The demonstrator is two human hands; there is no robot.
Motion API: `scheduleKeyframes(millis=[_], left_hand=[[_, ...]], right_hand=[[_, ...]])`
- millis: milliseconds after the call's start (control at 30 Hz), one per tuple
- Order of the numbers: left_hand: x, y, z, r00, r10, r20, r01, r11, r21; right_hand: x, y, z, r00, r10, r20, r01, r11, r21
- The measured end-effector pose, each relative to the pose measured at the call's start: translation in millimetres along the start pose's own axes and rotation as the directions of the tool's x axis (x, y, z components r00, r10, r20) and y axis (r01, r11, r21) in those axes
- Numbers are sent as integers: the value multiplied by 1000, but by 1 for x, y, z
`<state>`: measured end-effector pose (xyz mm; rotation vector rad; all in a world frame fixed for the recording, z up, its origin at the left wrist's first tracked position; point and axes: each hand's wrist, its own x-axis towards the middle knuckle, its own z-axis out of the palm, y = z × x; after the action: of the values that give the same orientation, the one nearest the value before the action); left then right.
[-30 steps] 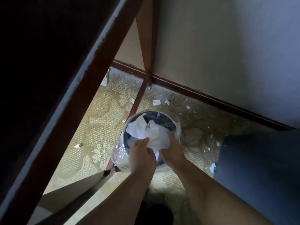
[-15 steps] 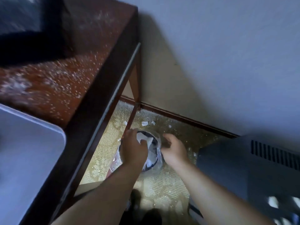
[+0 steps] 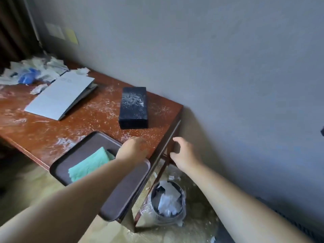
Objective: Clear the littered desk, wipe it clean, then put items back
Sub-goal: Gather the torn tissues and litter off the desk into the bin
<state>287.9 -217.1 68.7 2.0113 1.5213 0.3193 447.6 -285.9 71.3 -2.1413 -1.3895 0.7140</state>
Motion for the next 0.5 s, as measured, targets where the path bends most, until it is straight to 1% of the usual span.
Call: scheduleKeyframes(millis=[133,300,400,500], left_hand=[[-20,-35,-48,998,-9,-58,9,1000,6],[-56,-100,-116,997,52,-63,-39,980,193],[-78,-147,-171,997,56,-59,-36,952,304],[-95,-198,-224,993,35,-109,4,939,343]], right_hand=[[-12,-52,15,998,-63,2,63,998,-26],[-36,-126,51,997,-72,-33,67,988,-138],[-53,-178,78,993,-113,-31,104,972,-211],[-66,-233,109,988,-156,-17,147,955,-259]])
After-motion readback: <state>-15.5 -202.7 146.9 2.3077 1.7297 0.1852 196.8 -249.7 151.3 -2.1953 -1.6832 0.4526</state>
